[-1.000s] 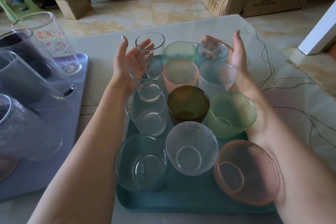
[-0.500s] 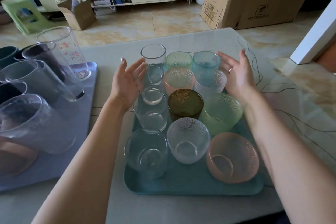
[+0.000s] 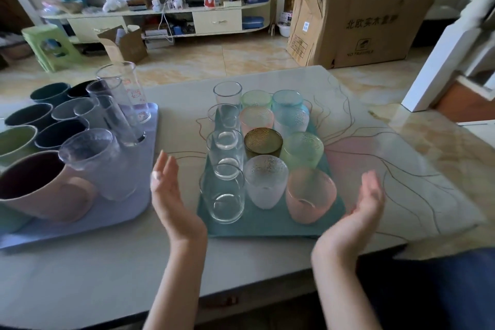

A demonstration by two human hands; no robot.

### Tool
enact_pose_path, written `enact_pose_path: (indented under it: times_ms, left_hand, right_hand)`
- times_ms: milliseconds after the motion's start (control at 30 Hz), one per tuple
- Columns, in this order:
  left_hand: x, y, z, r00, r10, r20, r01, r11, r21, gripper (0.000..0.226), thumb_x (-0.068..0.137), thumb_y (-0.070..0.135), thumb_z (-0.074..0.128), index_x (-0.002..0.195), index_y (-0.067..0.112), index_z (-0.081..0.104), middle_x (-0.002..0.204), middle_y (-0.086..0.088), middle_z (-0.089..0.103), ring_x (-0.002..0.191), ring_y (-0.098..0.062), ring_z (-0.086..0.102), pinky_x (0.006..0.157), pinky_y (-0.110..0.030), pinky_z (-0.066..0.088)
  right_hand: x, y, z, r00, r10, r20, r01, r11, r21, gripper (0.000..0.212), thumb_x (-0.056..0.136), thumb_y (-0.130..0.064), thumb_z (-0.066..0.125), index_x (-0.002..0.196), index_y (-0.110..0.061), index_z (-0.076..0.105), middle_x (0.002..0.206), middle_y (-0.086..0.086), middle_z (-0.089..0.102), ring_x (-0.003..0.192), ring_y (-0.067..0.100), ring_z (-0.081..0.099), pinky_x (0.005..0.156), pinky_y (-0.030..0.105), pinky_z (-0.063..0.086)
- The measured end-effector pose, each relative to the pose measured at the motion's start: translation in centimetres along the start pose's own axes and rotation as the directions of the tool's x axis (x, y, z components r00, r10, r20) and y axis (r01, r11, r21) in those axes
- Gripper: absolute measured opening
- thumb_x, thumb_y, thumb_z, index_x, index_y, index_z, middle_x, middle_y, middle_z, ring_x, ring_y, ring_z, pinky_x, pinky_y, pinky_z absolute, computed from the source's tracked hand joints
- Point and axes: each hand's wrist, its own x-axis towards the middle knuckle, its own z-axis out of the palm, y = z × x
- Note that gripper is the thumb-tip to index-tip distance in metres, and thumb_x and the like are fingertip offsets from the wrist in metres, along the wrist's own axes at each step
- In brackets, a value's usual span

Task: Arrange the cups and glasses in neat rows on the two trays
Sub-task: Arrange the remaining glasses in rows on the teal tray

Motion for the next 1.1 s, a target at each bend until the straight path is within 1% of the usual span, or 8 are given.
enact_pose_path:
  times_ms: [100,167,233,433,600,800,967,1100]
  left_hand:
    - [-3.2,-1.3,0.4,0.996,0.083,0.034,-0.087,0.989,0.122,0.041,0.096,0.022,0.042,0.137,0.021,0.042,0.133,0.006,0.049,0.124,-0.002,0.046,0.097,-0.007,0.037]
    - [-3.9,-2.4,0.6,0.992,0.096,0.082,-0.112,0.969,0.220,0.046,0.098,0.021,0.044,0.143,0.022,0.033,0.143,0.005,0.040,0.131,-0.002,0.039,0.094,-0.003,0.035]
    - [-3.8,-3.3,0.6,0.987,0.119,0.108,-0.147,0.940,0.309,0.051,0.098,0.020,0.045,0.146,0.021,0.027,0.150,0.001,0.035,0.136,-0.003,0.034,0.108,-0.020,0.033]
    - [-1.5,-4.3,0.4,0.967,0.214,0.136,-0.253,0.861,0.441,0.047,0.096,0.025,0.035,0.142,0.017,0.036,0.144,-0.002,0.044,0.132,-0.010,0.041,0.110,-0.031,0.034]
    - [-0.1,-5.0,0.9,0.974,0.191,0.122,-0.224,0.896,0.384,0.047,0.092,0.029,0.031,0.130,0.013,0.053,0.130,0.002,0.056,0.121,-0.007,0.050,0.103,-0.022,0.037]
    - [0.4,-5.4,1.2,0.982,0.152,0.109,-0.178,0.940,0.290,0.046,0.090,0.026,0.030,0.123,0.010,0.058,0.120,0.000,0.062,0.115,-0.006,0.055,0.095,-0.016,0.040]
    - [0.3,-5.3,1.3,0.985,0.131,0.114,-0.157,0.952,0.262,0.046,0.090,0.026,0.030,0.122,0.009,0.058,0.120,-0.009,0.064,0.114,-0.014,0.058,0.081,-0.006,0.044]
    - [0.0,-4.9,1.3,0.989,0.086,0.124,-0.117,0.956,0.268,0.040,0.093,0.029,0.032,0.118,0.016,0.059,0.119,-0.007,0.064,0.115,-0.014,0.058,0.089,-0.014,0.045]
  right_hand:
    - [-2.4,1.9,1.8,0.984,-0.133,-0.116,0.137,0.990,0.029,0.034,0.093,-0.023,0.037,0.127,-0.020,0.044,0.127,-0.019,0.040,0.120,-0.016,0.038,0.098,0.005,0.030]
    - [2.2,8.6,0.7,0.999,-0.021,-0.046,0.025,0.997,0.073,0.055,0.097,-0.043,0.041,0.146,-0.022,0.027,0.144,-0.007,0.036,0.138,0.010,0.033,0.115,0.027,0.027]
    - [4.8,13.4,0.9,0.987,-0.047,-0.156,0.050,0.999,0.013,0.057,0.092,-0.056,0.044,0.143,-0.047,0.022,0.152,-0.004,0.030,0.140,0.028,0.031,0.113,0.051,0.028]
    - [-6.2,1.6,5.0,0.895,-0.406,-0.187,0.407,0.913,-0.035,0.050,0.094,-0.016,0.032,0.143,-0.006,0.031,0.145,-0.004,0.031,0.137,0.006,0.027,0.109,0.010,0.023]
    - [-4.7,1.7,5.4,0.894,-0.397,-0.206,0.387,0.918,-0.089,0.048,0.092,-0.014,0.031,0.137,-0.004,0.042,0.145,0.007,0.040,0.135,0.013,0.035,0.112,0.020,0.027]
    - [-3.6,2.0,6.1,0.898,-0.395,-0.194,0.386,0.919,-0.084,0.046,0.092,-0.016,0.030,0.133,-0.004,0.048,0.135,0.005,0.049,0.124,0.010,0.044,0.098,0.010,0.033]
    - [-4.3,1.7,5.8,0.898,-0.407,-0.168,0.394,0.913,-0.105,0.046,0.092,-0.019,0.033,0.132,-0.002,0.047,0.140,0.011,0.047,0.131,0.018,0.042,0.111,0.034,0.032]
    - [-6.2,2.3,4.5,0.833,-0.554,-0.005,0.525,0.792,-0.312,0.040,0.091,-0.019,0.041,0.130,-0.013,0.051,0.147,0.004,0.038,0.138,0.016,0.032,0.116,0.054,0.014]
